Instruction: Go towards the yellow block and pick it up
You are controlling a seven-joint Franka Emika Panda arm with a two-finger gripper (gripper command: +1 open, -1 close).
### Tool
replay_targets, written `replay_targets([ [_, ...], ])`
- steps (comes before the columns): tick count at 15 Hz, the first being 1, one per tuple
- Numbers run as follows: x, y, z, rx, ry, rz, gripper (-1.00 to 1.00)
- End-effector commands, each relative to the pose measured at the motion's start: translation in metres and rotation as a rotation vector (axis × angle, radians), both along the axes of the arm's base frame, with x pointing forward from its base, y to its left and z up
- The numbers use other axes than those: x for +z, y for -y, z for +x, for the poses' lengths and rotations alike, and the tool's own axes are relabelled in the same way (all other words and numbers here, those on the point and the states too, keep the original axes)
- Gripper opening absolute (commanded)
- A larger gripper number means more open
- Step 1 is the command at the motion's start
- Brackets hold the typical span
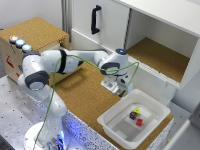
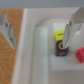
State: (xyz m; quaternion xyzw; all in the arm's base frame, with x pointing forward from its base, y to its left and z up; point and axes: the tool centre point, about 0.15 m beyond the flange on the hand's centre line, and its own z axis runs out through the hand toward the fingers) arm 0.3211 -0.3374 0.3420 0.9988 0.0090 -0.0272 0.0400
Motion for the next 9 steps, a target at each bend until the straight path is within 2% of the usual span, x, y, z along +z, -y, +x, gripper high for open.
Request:
replay_targets([
  [1,-0.037,0.077,0.042,0.091,-0.082,0.133,1.0],
  [3,-0.053,0.078,0.059,0.157,-0.076,0.154,1.0],
  [6,-0.076,0.066,0.082,0.248,-0.035,0.183,1.0],
  [9,-0.092,0.063,0.099,0.269,-0.026,0.202,1.0],
])
